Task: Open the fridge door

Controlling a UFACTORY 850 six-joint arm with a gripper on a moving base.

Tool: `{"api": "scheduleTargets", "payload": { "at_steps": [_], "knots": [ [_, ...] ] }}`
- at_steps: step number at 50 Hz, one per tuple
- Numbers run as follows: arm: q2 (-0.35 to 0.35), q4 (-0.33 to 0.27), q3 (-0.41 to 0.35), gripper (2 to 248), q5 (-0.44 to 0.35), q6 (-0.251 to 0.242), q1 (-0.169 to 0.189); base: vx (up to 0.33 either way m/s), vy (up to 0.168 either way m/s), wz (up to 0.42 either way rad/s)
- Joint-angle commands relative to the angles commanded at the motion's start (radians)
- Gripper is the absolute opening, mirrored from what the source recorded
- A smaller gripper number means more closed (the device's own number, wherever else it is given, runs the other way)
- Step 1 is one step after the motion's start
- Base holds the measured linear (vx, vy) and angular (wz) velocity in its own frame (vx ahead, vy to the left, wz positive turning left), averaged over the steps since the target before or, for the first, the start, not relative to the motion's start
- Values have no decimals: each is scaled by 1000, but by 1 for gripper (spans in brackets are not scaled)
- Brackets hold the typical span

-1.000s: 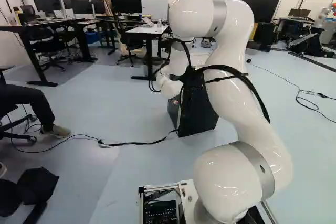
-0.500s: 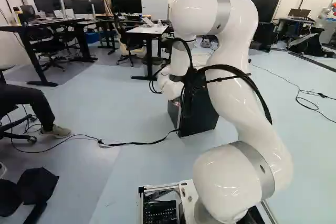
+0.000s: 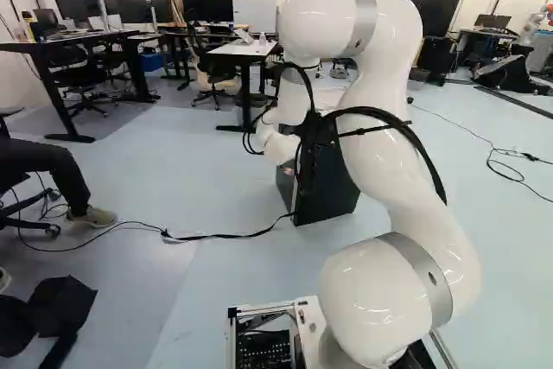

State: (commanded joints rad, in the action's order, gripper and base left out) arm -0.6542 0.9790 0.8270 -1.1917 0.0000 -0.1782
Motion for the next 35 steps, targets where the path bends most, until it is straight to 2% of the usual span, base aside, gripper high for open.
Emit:
{"api": "scheduleTargets", "payload": {
  "at_steps": [35],
  "knots": [
    [-33, 0, 53, 247, 0, 0, 4, 0, 0, 0]
  ]
}}
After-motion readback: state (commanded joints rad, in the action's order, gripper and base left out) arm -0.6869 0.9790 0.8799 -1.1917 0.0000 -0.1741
